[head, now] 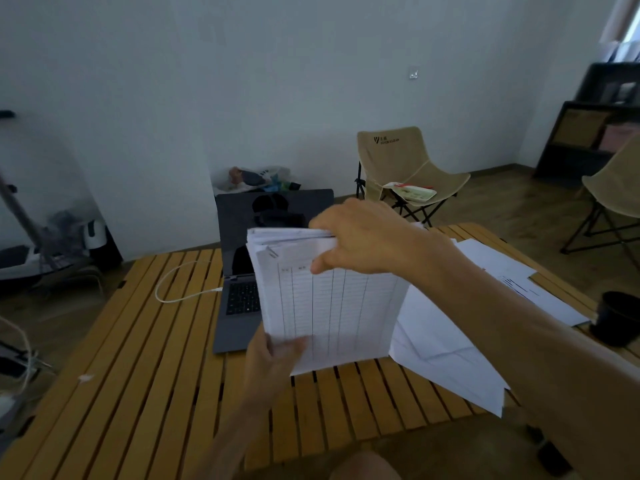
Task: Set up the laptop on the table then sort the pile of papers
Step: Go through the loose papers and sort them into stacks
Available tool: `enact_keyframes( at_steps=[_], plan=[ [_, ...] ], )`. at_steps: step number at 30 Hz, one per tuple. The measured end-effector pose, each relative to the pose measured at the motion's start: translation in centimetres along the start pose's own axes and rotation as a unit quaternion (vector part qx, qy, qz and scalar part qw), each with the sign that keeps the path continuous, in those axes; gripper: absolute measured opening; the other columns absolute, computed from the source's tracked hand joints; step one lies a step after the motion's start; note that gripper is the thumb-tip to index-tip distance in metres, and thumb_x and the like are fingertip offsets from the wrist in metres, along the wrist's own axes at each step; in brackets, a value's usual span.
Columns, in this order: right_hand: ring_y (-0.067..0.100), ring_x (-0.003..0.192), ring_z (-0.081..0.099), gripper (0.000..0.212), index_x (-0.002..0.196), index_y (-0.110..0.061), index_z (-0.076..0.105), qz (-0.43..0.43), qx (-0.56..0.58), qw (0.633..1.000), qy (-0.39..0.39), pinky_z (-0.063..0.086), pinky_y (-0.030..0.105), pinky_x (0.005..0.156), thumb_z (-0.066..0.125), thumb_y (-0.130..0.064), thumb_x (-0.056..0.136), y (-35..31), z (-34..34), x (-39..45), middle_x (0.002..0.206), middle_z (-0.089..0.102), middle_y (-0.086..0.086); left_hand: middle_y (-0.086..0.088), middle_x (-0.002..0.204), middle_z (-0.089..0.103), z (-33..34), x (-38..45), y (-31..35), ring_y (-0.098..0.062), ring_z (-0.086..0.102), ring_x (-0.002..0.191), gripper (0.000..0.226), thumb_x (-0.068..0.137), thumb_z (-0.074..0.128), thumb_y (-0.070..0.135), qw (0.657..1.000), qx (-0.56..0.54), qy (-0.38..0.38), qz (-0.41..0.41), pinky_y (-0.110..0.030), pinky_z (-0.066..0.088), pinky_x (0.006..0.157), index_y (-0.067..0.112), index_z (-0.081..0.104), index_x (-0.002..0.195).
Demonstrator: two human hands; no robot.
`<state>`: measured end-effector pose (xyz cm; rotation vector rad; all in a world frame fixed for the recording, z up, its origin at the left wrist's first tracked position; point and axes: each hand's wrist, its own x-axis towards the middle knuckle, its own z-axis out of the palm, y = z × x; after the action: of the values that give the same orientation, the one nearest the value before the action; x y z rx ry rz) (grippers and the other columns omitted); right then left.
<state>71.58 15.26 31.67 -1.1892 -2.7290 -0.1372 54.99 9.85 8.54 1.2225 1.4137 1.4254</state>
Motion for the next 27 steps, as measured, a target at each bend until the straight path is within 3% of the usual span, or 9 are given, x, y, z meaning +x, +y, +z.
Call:
enact_keyframes(
  at_steps=[2, 8, 14, 16, 19, 21, 24, 26, 27],
  plan=[
    [0.01, 0.081, 0.053, 0.033, 0.086, -0.037, 0.048, 0.01, 0.008, 1.0, -0.026, 0.033, 0.026, 0.059, 0.07, -0.06, 0.079, 0.1, 1.1, 0.2, 0.084, 0.055, -0.014, 0.018, 0.113, 0.066, -0.3, -0.1, -0.9, 0.003, 0.062, 0.102, 0.051, 0.08, 0.079, 0.024, 1.0, 0.01, -0.021, -0.008, -0.018, 0.053, 0.072, 0.032, 0.053, 0.124],
    [0.013, 0.088, 0.058, 0.047, 0.095, -0.035, 0.049, 0.047, -0.011, 0.997, -0.053, 0.048, 0.034, 0.076, 0.068, -0.071, 0.072, 1.0, 1.8, 0.4, 0.094, 0.059, -0.012, 0.017, 0.12, 0.06, 0.2, 0.2, -2.2, -0.001, 0.056, 0.11, 0.067, 0.07, 0.077, 0.037, 0.999, 0.002, -0.043, -0.029, -0.022, 0.049, 0.079, 0.034, 0.047, 0.13],
    [0.013, 0.088, 0.062, 0.039, 0.109, -0.027, 0.063, 0.028, 0.025, 0.995, -0.093, 0.05, 0.031, 0.072, 0.074, -0.052, 0.08, 0.6, 2.1, 1.2, 0.095, 0.062, -0.01, 0.014, 0.117, 0.064, 0.8, 0.6, -2.3, -0.007, 0.06, 0.111, 0.049, 0.085, 0.073, 0.019, 0.998, 0.026, -0.049, -0.023, -0.029, 0.053, 0.085, 0.035, 0.053, 0.126],
    [0.012, 0.085, 0.06, 0.033, 0.106, -0.026, 0.066, 0.021, 0.036, 0.997, -0.071, 0.047, 0.03, 0.069, 0.072, -0.049, 0.084, 0.6, 1.7, 0.9, 0.089, 0.061, -0.011, 0.014, 0.116, 0.065, -0.2, 0.9, -1.1, -0.007, 0.06, 0.11, 0.046, 0.086, 0.071, 0.02, 0.997, 0.06, -0.056, -0.004, -0.031, 0.053, 0.086, 0.036, 0.054, 0.125],
    [0.012, 0.085, 0.065, 0.036, 0.108, -0.021, 0.069, 0.079, 0.137, 0.987, -0.017, 0.055, 0.033, 0.077, 0.074, -0.047, 0.082, 2.3, 1.1, -0.7, 0.094, 0.067, -0.009, 0.014, 0.111, 0.061, -3.0, 1.7, 2.5, -0.008, 0.059, 0.104, 0.042, 0.088, 0.068, 0.021, 0.987, 0.152, -0.056, 0.02, -0.023, 0.051, 0.076, 0.03, 0.049, 0.124],
    [0.004, 0.085, 0.067, 0.033, 0.107, -0.022, 0.068, 0.111, 0.223, 0.968, 0.015, 0.055, 0.027, 0.075, 0.077, -0.04, 0.081, 4.3, 0.8, -2.4, 0.096, 0.069, -0.012, 0.015, 0.1, 0.056, -5.1, 2.4, 6.1, -0.005, 0.058, 0.089, 0.031, 0.091, 0.063, 0.02, 0.951, 0.291, -0.071, 0.073, -0.017, 0.047, 0.064, 0.029, 0.044, 0.114],
    [0.008, 0.089, 0.07, 0.039, 0.108, -0.022, 0.062, 0.134, 0.301, 0.941, 0.082, 0.059, 0.026, 0.076, 0.082, -0.03, 0.077, 6.5, 0.4, -4.6, 0.099, 0.072, -0.01, 0.013, 0.088, 0.055, -6.8, 3.4, 11.3, -0.004, 0.056, 0.074, 0.022, 0.092, 0.06, 0.024, 0.849, 0.495, -0.1, 0.153, -0.02, 0.046, 0.057, 0.032, 0.041, 0.098],
    [0.008, 0.087, 0.069, 0.038, 0.108, -0.027, 0.061, 0.149, 0.229, 0.959, 0.08, 0.059, 0.031, 0.078, 0.083, -0.032, 0.077, 6.9, 1.1, -5.2, 0.093, 0.072, -0.012, 0.011, 0.088, 0.056, -6.4, 3.5, 12.9, -0.009, 0.057, 0.076, 0.019, 0.092, 0.057, 0.025, 0.786, 0.578, -0.126, 0.181, -0.031, 0.052, 0.064, 0.032, 0.04, 0.097],
    [0.006, 0.087, 0.067, 0.037, 0.108, -0.03, 0.061, 0.15, 0.174, 0.973, 0.038, 0.058, 0.033, 0.08, 0.081, -0.039, 0.078, 6.6, 1.9, -5.2, 0.092, 0.071, -0.013, 0.011, 0.09, 0.057, -6.0, 3.5, 13.2, -0.011, 0.057, 0.079, 0.019, 0.092, 0.056, 0.025, 0.762, 0.605, -0.138, 0.184, -0.034, 0.053, 0.068, 0.033, 0.04, 0.098]
  ],
)
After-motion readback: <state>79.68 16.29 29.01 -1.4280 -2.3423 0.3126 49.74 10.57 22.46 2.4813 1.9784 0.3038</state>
